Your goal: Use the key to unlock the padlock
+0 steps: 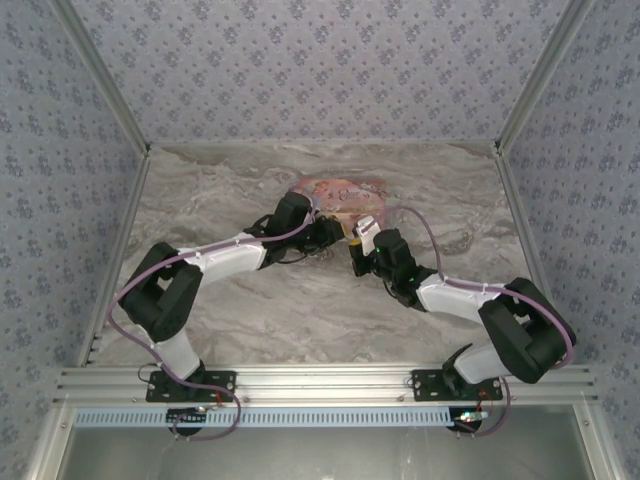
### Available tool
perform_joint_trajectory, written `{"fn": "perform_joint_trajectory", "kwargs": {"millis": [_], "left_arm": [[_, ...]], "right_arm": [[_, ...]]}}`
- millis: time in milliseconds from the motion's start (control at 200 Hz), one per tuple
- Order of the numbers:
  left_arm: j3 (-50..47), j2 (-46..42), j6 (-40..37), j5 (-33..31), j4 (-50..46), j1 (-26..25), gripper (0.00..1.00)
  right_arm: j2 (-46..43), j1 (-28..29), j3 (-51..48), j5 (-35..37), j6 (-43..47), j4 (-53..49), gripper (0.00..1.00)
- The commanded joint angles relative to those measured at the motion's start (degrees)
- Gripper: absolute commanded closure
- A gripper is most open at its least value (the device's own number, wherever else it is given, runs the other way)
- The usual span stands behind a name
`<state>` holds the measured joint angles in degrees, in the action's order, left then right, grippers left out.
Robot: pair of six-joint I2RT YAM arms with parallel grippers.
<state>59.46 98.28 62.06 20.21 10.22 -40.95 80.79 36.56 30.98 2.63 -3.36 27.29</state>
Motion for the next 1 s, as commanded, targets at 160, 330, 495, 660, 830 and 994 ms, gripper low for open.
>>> {"fn": "perform_joint_trajectory", "kwargs": {"millis": [160, 330, 495, 660, 830, 994], "left_arm": [[1.97, -1.87, -0.01, 3.66, -0.39, -1.68, 0.89], [2.31, -1.17, 0.22, 3.46, -0.72, -1.67, 0.89], [2.39, -0.70, 0.60, 3.28, -0.99, -1.68, 0.89], [2.55, -0.35, 0.87, 3.08, -1.47, -1.67, 0.89], [2.58, -0.28, 1.34, 3.00, -1.19, -1.59, 0.89], [2.72, -0.06, 1.85, 3.01, -0.90, -1.67, 0.90]], "right_arm": [[-1.86, -0.17, 0.60, -1.80, 0.22, 6.53, 1.00], [-2.44, -0.26, 0.13, -1.83, -0.07, 7.13, 1.00], [-3.16, -0.35, -0.39, -1.71, -0.50, 7.38, 1.00], [-3.93, -0.36, -0.92, -1.90, -0.69, 7.44, 1.00], [-3.66, -0.44, -1.10, -2.67, -1.30, 7.48, 1.00], [-3.63, -0.44, -1.46, -3.21, -1.87, 7.93, 1.00]]}}
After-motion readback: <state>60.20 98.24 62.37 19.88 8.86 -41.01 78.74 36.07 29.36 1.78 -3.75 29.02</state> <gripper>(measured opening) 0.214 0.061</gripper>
